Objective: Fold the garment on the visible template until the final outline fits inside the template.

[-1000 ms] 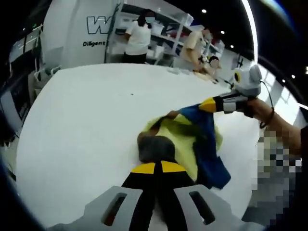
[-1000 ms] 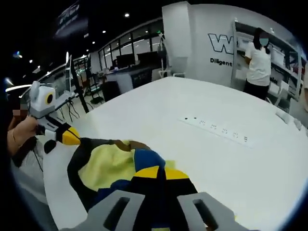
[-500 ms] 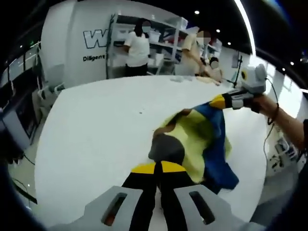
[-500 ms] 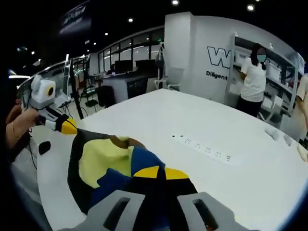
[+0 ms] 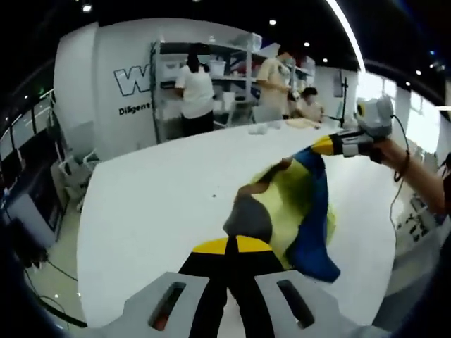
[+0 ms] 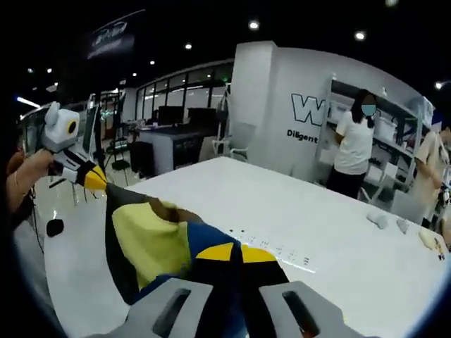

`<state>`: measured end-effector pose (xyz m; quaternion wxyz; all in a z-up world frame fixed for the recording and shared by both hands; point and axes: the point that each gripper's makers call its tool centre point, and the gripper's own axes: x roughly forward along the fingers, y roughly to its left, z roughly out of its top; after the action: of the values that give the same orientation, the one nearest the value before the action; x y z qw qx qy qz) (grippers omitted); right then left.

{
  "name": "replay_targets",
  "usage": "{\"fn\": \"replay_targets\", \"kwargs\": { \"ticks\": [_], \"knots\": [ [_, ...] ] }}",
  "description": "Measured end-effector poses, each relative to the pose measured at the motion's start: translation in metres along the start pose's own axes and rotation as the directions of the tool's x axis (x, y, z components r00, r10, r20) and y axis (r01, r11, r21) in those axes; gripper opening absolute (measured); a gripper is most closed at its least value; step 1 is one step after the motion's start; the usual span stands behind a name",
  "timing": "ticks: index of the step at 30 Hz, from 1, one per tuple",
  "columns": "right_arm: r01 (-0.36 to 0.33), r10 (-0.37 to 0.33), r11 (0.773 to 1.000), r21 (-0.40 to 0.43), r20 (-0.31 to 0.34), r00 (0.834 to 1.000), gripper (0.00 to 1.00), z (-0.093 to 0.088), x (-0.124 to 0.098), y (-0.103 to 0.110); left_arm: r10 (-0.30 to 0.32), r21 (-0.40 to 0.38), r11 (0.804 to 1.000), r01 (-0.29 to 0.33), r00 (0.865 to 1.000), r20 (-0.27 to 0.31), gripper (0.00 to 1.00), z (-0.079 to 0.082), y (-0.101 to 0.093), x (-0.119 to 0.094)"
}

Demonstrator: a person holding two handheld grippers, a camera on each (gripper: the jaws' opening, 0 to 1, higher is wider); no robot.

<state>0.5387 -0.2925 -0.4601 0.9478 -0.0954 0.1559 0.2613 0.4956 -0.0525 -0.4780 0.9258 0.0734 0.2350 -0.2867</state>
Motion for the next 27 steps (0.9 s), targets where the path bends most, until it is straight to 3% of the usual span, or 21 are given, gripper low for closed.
{"fn": "replay_targets", "kwargs": {
  "ticks": [5,10,22,27],
  "knots": [
    [-0.009,0.009,1.000,-0.010,-0.016,1.000,0.00,0.000,0.002,0.001,0.015,-0.014,1.000,-0.015,1.000,-0.025,0.00,-0.009,0.009,0.013],
    [-0.010,0.010,1.000,-0.001,-0.070,0.998,0.00,-0.025,0.019,0.003,0.056,-0.030,0.998,-0.058,0.995,-0.083,0.00,-0.027,0.025,0.039],
    [0.054,-0.050,0.998,0.032,-0.114,0.992,0.00,-0.055,0.063,-0.021,0.106,-0.105,0.987,-0.119,0.988,-0.115,0.00,-0.044,0.058,0.089],
    [0.081,-0.071,0.996,0.048,-0.177,0.982,0.00,-0.078,0.085,-0.031,0.125,-0.110,0.984,-0.140,0.983,-0.134,0.00,-0.050,0.062,0.112]
  ]
}}
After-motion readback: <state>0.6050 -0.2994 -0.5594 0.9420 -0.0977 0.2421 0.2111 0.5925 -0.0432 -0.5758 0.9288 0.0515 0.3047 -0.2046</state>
